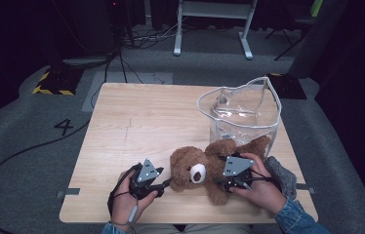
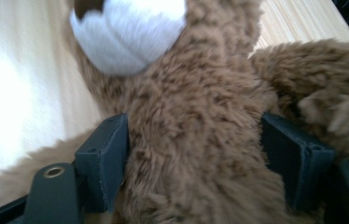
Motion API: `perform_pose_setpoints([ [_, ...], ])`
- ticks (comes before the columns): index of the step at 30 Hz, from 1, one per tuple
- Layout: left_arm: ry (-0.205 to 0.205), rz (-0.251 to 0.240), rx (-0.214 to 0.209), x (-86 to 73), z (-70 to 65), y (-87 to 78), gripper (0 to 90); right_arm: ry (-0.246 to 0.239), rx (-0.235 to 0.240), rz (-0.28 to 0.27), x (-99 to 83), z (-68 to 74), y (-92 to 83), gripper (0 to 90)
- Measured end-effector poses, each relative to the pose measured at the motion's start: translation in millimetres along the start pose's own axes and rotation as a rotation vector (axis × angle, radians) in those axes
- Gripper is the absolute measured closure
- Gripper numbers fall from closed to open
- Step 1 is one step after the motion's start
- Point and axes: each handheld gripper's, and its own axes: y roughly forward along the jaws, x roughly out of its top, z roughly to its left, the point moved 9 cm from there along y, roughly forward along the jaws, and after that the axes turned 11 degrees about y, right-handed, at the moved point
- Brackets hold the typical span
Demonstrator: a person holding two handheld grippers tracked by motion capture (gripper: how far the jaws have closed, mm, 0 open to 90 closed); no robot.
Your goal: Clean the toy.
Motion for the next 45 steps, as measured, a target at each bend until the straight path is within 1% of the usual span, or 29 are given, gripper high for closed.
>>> perform_pose_setpoints([
  [3, 0.000, -0.002, 0.005, 0.6, -0.1, -0.1, 51.1, -0.052, -0.029, 0.015, -2.9, -1.3, 5.1, 28.2],
  [4, -0.001, -0.003, -0.001, 0.7, -0.5, -0.1, 51.1, -0.051, -0.040, 0.026, -3.9, -0.6, 6.4, 28.4],
  [5, 0.003, -0.001, 0.000, 0.5, 0.1, -0.3, 51.1, -0.056, -0.054, 0.036, -4.6, -0.5, 8.1, 30.0],
  [6, -0.002, -0.002, 0.000, 0.4, 0.0, -0.2, 51.1, -0.061, -0.063, 0.045, -5.1, -1.0, 8.6, 32.0],
  [9, -0.005, -0.004, -0.001, -0.1, 0.4, -0.4, 51.2, -0.080, -0.095, 0.074, -5.3, -3.7, 9.4, 40.3],
  [10, -0.004, -0.002, 0.000, -0.3, 0.6, -0.5, 51.2, -0.099, -0.102, 0.089, -5.0, -5.4, 9.3, 43.9],
  [14, -0.008, -0.006, -0.001, -0.4, 1.1, -1.8, 51.5, -0.090, -0.104, 0.093, -4.2, -7.8, 9.3, 59.8],
  [17, -0.010, -0.009, 0.000, -0.4, 1.6, -2.3, 51.8, -0.025, -0.084, 0.079, -3.8, -5.9, 9.0, 69.7],
  [19, -0.011, -0.012, 0.001, -0.2, 1.8, -2.3, 51.9, -0.026, -0.073, 0.073, -3.1, -7.0, 7.9, 73.2],
  [20, -0.012, -0.012, 0.000, -0.2, 1.9, -2.3, 51.9, -0.026, -0.073, 0.073, -3.1, -7.0, 7.9, 73.2],
  [21, -0.011, -0.013, 0.000, -0.3, 2.1, -2.3, 52.1, -0.010, -0.067, 0.054, -1.4, -7.6, 6.7, 75.3],
  [22, -0.013, -0.011, 0.000, -0.6, 2.3, -2.5, 52.1, -0.010, -0.067, 0.054, -1.4, -7.6, 6.7, 75.3],
  [24, -0.010, -0.010, 0.005, -1.1, 3.9, -2.8, 52.2, 0.007, -0.063, 0.023, 0.4, -9.0, 2.6, 76.7],
  [25, -0.012, -0.008, 0.005, -1.5, 4.2, -3.0, 52.2, 0.008, -0.062, 0.015, 0.9, -9.6, 1.2, 76.9],
  [27, -0.017, -0.015, 0.000, -1.0, 4.4, -2.9, 52.2, 0.042, -0.052, -0.009, 2.6, -8.8, -4.0, 77.0],
  [28, -0.017, -0.014, 0.000, -1.0, 4.7, -3.2, 52.2, 0.037, -0.038, -0.029, 3.9, -10.2, -7.0, 77.0],
  [29, -0.017, -0.017, 0.001, -0.7, 5.2, -3.2, 52.2, 0.075, -0.027, -0.036, 5.1, -8.3, -11.5, 77.0],
  [32, -0.020, -0.023, 0.005, 0.5, 5.9, -3.5, 52.3, 0.119, 0.019, -0.102, 12.6, -6.0, -23.4, 76.9],
  [33, -0.017, -0.026, 0.001, 1.4, 7.0, -4.5, 52.2, 0.148, 0.033, -0.113, 13.9, -4.4, -27.0, 76.8],
  [35, -0.019, -0.032, 0.005, 2.4, 7.5, -4.6, 51.9, 0.181, 0.055, -0.142, 16.5, -2.7, -32.9, 76.8],
  [36, -0.014, -0.037, 0.004, 4.0, 8.7, -4.3, 51.9, 0.204, 0.071, -0.166, 18.4, -1.2, -36.9, 76.7],
  [37, -0.018, -0.039, 0.004, 4.6, 8.7, -4.4, 51.9, 0.226, 0.081, -0.182, 19.5, -0.1, -40.0, 76.7],
  [40, -0.014, -0.043, 0.000, 6.3, 8.8, -2.4, 51.8, 0.281, 0.104, -0.234, 22.1, 1.5, -49.2, 76.6],
  [41, 0.000, -0.037, 0.000, 6.4, 9.5, -2.0, 51.9, 0.296, 0.112, -0.248, 22.7, 1.9, -51.8, 76.7],
  [43, -0.007, -0.040, -0.010, 7.7, 8.7, 0.2, 51.8, 0.328, 0.128, -0.288, 23.2, 1.3, -60.4, 76.6],
  [45, -0.004, -0.041, -0.017, 9.0, 8.8, 2.2, 51.8, 0.358, 0.134, -0.310, 22.7, 0.4, -68.1, 76.6],
])
